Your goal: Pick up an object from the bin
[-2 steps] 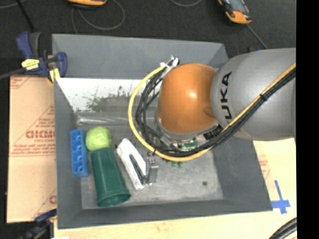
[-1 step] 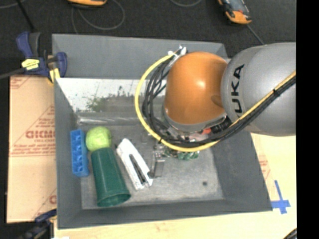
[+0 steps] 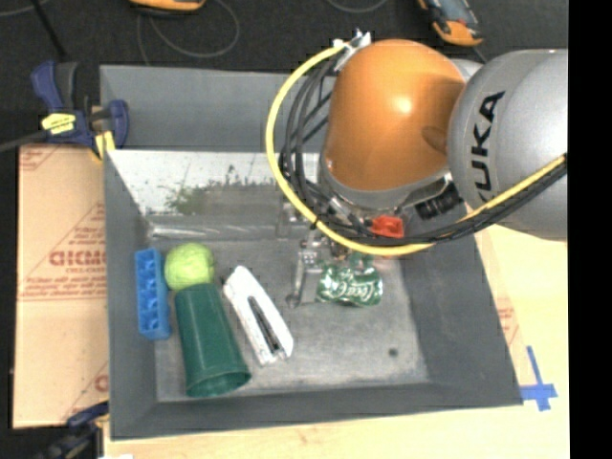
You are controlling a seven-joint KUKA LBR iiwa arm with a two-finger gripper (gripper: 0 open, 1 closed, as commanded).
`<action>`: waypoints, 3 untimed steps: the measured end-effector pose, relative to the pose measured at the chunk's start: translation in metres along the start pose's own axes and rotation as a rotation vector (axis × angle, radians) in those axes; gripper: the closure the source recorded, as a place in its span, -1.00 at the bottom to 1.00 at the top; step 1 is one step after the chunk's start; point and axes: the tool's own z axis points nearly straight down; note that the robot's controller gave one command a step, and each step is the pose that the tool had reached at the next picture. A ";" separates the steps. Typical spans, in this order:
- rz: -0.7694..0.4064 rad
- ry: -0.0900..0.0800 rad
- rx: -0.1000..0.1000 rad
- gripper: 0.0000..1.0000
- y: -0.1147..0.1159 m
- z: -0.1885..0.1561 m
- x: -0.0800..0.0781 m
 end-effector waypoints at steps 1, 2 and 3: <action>0.025 -0.021 -0.004 -1.00 -0.004 -0.003 -0.005; -0.018 -0.006 -0.001 -1.00 -0.047 0.059 -0.014; -0.078 0.003 0.005 -1.00 -0.082 0.086 -0.023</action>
Offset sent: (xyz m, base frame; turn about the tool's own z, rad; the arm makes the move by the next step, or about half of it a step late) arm 0.0210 -0.0845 -0.0918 -0.0496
